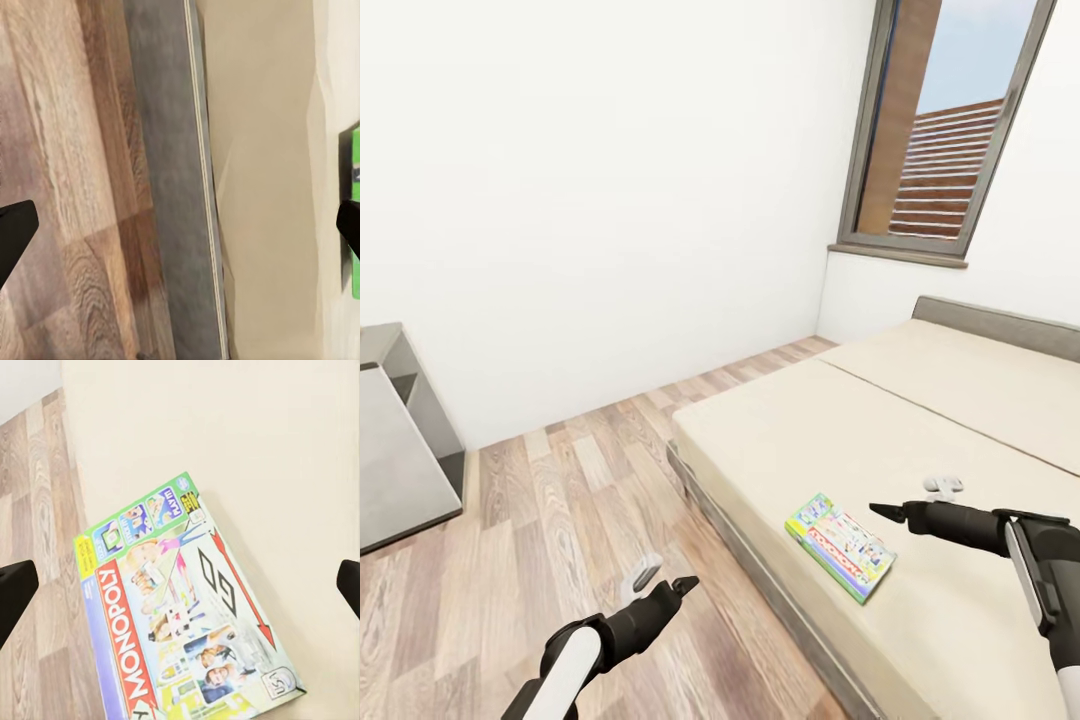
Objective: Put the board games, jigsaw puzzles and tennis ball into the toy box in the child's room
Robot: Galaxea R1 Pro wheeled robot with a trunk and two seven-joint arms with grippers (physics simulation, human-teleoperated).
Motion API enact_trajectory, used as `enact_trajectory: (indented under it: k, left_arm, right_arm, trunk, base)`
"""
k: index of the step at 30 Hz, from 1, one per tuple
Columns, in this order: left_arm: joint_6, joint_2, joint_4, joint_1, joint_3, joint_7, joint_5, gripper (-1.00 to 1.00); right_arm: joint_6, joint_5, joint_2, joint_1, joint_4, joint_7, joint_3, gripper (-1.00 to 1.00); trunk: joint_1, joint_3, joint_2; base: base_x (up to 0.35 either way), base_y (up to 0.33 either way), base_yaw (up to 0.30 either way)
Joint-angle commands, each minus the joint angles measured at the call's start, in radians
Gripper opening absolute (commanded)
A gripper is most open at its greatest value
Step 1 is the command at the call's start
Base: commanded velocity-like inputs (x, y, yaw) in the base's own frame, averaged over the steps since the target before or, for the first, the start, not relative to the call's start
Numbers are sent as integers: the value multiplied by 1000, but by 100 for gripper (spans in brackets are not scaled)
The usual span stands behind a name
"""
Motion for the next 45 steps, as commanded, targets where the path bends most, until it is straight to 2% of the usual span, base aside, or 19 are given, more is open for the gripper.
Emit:
enact_trajectory:
  k: [1, 6, 8, 16, 34, 45]
  left_arm:
    - [2, 0, -1, 0, 0, 9, 11, 100]
    - [1, -2, -1, 0, 0, 6, 12, 100]
    - [0, -2, -1, 0, 0, -2, 12, 100]
    - [-1, -3, 0, -1, 1, -35, 10, 100]
    - [2, -1, 12, -12, 6, -93, 9, 100]
    - [-1, -1, 15, -13, 3, -100, 5, 100]
  right_arm:
    - [3, 10, 0, -1, -1, 10, -2, 100]
    - [47, 13, 2, -35, 10, -23, -23, 100]
    - [88, 14, 1, -55, 15, -54, -39, 100]
    - [150, 8, -3, -80, 23, -101, -63, 100]
    - [183, 10, -5, -96, 27, -120, -69, 100]
    - [178, 13, -2, -96, 27, -119, -65, 100]
  trunk:
    - [4, -4, -8]
    - [23, -20, -43]
    - [31, -26, -57]
    - [61, -51, -113]
    - [130, -108, -239]
    - [130, -108, -239]
  base:
    - [0, 0, 0]
    - [0, 0, 0]
    - [0, 0, 0]
    - [0, 0, 0]
    - [0, 0, 0]
    - [0, 0, 0]
